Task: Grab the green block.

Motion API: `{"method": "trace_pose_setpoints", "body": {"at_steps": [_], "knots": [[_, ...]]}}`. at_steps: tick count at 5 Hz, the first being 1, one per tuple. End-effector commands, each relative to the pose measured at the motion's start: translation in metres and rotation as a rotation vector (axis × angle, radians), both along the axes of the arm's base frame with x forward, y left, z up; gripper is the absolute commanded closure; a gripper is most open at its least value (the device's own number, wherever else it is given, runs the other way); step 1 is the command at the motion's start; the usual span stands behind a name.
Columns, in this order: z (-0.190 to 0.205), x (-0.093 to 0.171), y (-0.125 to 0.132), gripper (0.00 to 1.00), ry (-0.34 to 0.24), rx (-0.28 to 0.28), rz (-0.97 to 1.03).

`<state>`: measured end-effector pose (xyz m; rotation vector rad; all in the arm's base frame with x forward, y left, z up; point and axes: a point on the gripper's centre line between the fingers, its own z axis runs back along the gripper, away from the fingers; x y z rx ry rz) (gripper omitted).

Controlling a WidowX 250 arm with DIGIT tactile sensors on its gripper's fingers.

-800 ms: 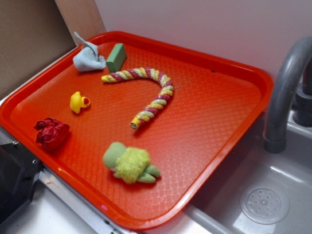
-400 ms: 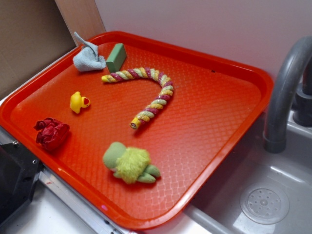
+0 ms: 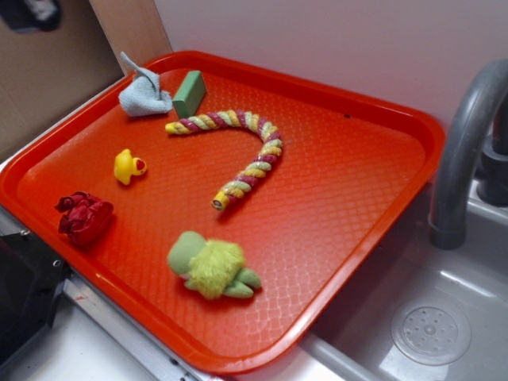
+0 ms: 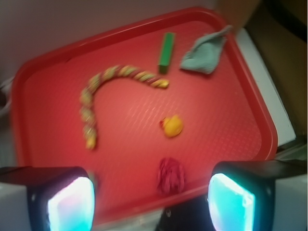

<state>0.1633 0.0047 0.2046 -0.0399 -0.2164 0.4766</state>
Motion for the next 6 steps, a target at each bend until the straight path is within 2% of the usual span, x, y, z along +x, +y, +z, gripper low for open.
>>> {"method": "trace_pose_setpoints", "body": {"at_steps": [1,3,4,5,6], "knots": [[-0.040,0.043,0.046,0.00,-0.093,0.093,0.283],[-0.074,0.088,0.068,0.00,-0.132,0.125,0.255],[-0.095,0.107,0.075,0.00,-0.093,0.116,0.251],[-0.116,0.122,0.080,0.00,-0.078,0.122,0.233],[-0.136,0.134,0.081,0.00,-0.046,0.149,0.208]]}}
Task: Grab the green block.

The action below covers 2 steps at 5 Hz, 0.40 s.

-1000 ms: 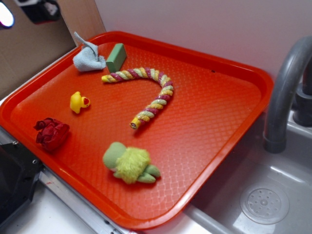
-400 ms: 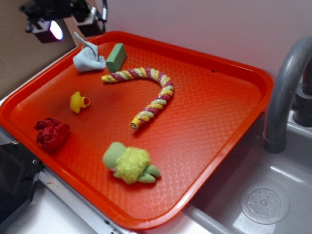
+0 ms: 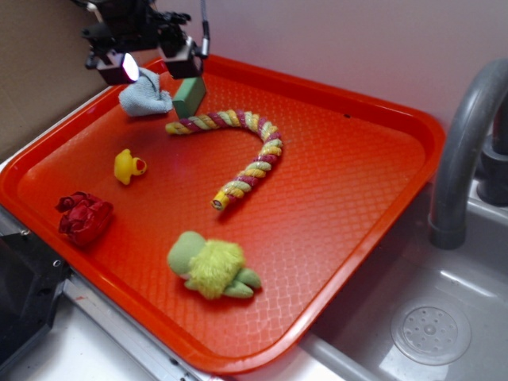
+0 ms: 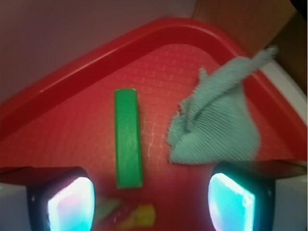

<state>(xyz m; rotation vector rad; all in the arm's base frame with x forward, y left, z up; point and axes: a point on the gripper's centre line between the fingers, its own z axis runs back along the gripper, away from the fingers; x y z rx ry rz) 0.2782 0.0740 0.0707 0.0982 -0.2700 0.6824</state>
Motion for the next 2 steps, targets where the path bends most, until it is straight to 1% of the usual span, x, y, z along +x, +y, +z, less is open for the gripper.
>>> {"method": "trace_pose_setpoints", "body": {"at_steps": [1,2], "knots": [[-0.026,0.032,0.009,0.00,0.028,0.030,-0.062],[-0.037,0.038,0.010,0.00,0.065,0.035,-0.093]]}}
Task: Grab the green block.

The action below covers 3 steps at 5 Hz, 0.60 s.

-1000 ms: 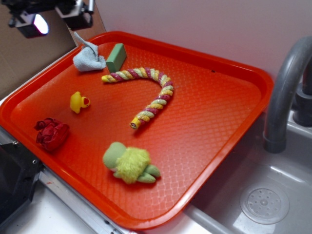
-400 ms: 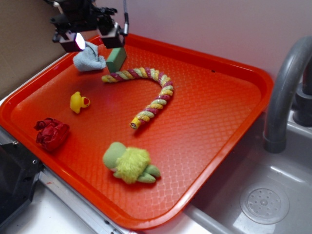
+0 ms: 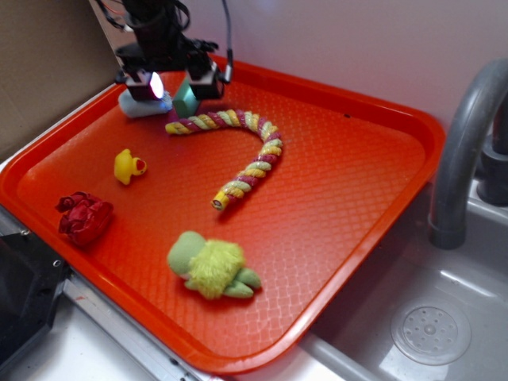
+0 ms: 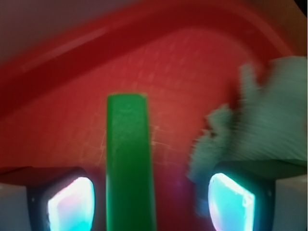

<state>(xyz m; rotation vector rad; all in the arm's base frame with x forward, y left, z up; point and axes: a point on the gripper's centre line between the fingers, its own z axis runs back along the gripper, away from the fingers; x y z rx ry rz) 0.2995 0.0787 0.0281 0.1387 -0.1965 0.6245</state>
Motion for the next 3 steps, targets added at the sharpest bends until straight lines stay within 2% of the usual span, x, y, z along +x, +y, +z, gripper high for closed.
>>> {"method": "trace_pose_setpoints", "body": {"at_steps": [1,3], "knots": [[0.008,0.018,0.005,1.00,-0.036,0.029,-0.046],[0.039,0.004,0.006,1.00,-0.002,-0.002,-0.099]]}}
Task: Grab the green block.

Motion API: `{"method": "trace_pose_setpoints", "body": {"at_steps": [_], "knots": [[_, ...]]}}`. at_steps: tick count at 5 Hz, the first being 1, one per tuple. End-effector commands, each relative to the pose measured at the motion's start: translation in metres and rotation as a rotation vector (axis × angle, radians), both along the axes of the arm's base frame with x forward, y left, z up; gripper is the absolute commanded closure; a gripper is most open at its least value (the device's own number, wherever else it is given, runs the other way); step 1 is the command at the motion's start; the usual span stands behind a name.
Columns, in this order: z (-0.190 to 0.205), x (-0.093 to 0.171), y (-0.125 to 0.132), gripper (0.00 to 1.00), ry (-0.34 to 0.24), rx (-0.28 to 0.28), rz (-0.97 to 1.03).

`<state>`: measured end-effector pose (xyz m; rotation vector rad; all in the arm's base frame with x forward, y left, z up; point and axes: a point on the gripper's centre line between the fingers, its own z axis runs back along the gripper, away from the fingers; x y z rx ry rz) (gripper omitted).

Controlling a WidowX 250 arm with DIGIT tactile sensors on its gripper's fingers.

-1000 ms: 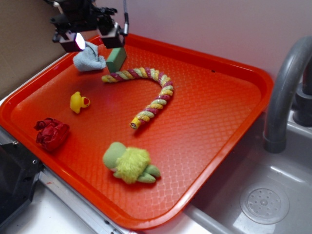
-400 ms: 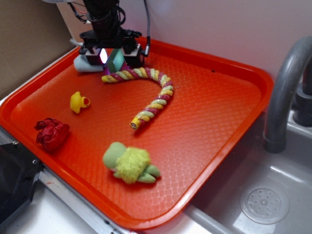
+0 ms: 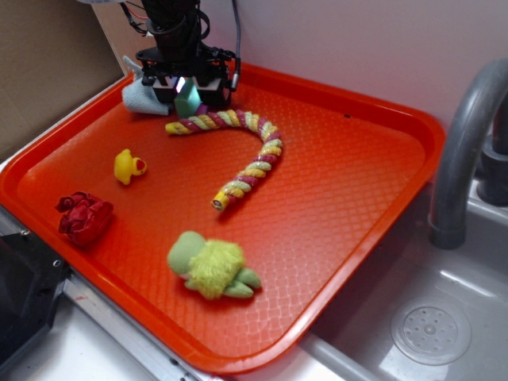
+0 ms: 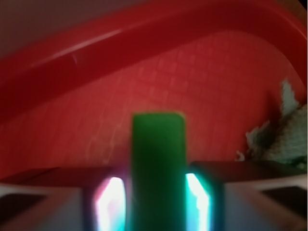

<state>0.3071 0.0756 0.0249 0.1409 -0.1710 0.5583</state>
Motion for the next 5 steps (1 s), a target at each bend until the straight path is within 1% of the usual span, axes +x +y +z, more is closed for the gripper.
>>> {"method": "trace_pose_setpoints", "body": {"at_steps": [1,2,3,4,5], "knots": [[0.092,-0.015,0.004,1.00,0.090,-0.016,-0.124],[0.135,-0.040,-0.014,1.00,0.027,-0.028,-0.150],[0.168,-0.067,-0.034,1.00,-0.018,-0.130,-0.227],[0.197,-0.087,-0.044,1.00,-0.033,-0.219,-0.262],[0.195,-0.086,-0.049,1.00,-0.070,-0.306,-0.354]]}}
